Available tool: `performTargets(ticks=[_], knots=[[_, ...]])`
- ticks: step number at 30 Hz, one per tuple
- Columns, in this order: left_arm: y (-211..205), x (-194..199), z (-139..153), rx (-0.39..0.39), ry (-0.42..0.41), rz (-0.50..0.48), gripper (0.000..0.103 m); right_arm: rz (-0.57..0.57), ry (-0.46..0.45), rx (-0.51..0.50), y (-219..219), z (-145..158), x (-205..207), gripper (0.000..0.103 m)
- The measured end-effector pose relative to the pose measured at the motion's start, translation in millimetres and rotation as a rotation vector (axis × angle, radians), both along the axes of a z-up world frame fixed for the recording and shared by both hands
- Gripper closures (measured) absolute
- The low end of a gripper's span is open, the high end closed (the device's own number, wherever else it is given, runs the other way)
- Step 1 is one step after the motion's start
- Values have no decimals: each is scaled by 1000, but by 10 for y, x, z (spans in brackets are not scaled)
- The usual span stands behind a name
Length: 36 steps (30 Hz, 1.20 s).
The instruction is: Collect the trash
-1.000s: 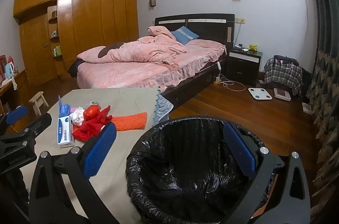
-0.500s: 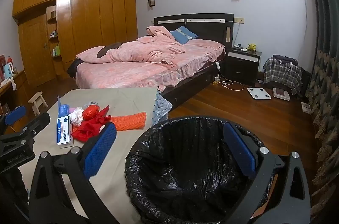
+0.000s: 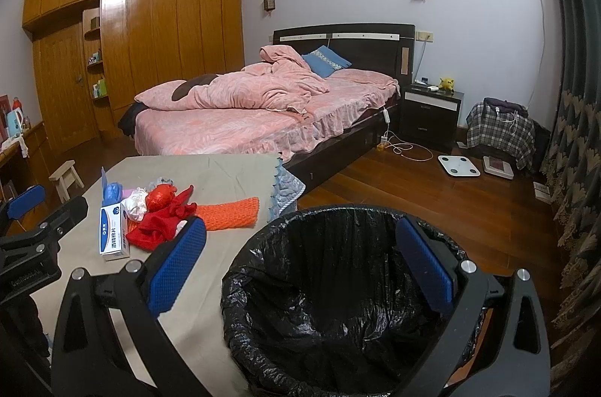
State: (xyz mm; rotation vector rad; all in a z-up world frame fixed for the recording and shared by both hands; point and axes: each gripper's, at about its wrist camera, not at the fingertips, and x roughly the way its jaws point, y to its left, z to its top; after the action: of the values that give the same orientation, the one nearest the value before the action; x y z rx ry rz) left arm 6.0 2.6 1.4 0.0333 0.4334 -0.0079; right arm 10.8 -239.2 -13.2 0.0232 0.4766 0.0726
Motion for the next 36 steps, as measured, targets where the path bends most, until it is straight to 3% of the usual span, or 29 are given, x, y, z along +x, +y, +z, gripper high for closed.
performTargets(ticks=[36], knots=[[15,7,8,-5,2,2,6,-1,3,-2,7,2,22,5]])
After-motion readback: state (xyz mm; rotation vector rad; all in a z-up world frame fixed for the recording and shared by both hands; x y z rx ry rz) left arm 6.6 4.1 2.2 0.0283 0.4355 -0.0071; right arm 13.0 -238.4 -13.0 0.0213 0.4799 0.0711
